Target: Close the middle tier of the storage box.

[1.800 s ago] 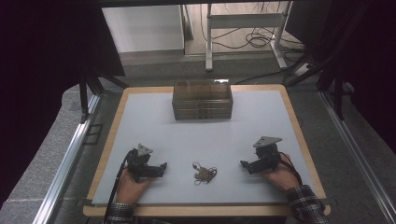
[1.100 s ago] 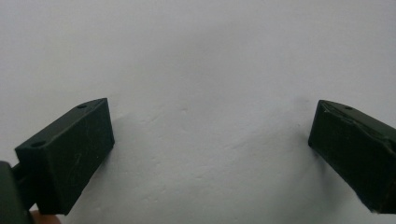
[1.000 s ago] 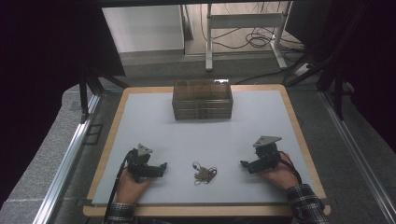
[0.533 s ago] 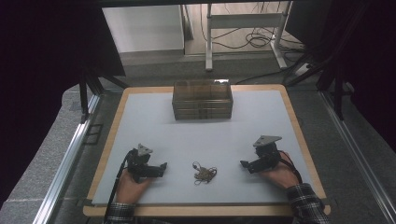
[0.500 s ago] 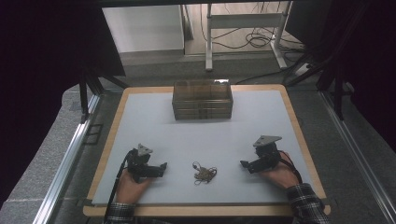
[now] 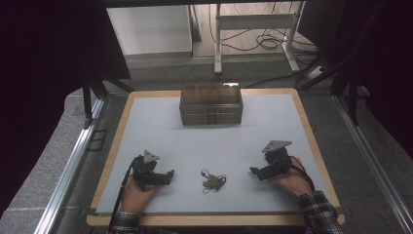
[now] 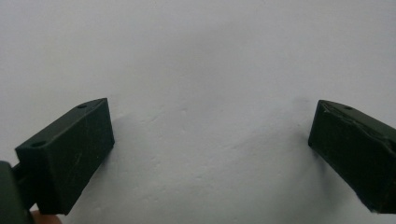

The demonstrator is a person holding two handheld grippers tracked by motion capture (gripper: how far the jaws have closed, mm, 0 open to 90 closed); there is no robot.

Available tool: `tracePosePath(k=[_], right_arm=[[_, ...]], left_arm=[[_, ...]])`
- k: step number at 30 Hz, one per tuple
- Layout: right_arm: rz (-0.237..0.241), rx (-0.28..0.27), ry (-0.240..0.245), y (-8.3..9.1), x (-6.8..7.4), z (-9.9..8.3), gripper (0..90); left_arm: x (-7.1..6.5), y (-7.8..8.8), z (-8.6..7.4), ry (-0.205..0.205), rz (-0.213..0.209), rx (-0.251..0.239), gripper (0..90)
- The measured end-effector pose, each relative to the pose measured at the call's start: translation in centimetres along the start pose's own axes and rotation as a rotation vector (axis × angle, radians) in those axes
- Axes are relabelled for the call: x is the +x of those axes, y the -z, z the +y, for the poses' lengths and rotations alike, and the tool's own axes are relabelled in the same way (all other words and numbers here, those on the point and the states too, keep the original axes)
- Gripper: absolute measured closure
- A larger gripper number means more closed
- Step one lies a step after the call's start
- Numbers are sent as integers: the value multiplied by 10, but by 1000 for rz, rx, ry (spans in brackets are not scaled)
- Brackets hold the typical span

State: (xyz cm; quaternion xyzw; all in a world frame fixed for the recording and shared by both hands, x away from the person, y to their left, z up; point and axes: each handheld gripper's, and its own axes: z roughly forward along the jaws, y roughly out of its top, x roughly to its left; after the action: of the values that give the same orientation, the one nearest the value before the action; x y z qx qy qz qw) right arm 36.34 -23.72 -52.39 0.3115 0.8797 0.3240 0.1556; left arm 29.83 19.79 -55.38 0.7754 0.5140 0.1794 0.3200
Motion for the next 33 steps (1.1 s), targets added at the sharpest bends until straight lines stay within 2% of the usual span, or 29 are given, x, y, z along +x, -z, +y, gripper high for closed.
tracePosePath(k=[9, 23, 33], right_arm=[[-6, -12, 9, 3, 1, 5, 37], [-5, 10, 25, 4, 5, 14, 91], [11, 25, -2, 5, 5, 20, 133]], left_arm=[[0, 0, 0, -1, 0, 0, 6], [0, 0, 0, 0, 0, 0, 6], [0, 0, 0, 5, 0, 0, 6]])
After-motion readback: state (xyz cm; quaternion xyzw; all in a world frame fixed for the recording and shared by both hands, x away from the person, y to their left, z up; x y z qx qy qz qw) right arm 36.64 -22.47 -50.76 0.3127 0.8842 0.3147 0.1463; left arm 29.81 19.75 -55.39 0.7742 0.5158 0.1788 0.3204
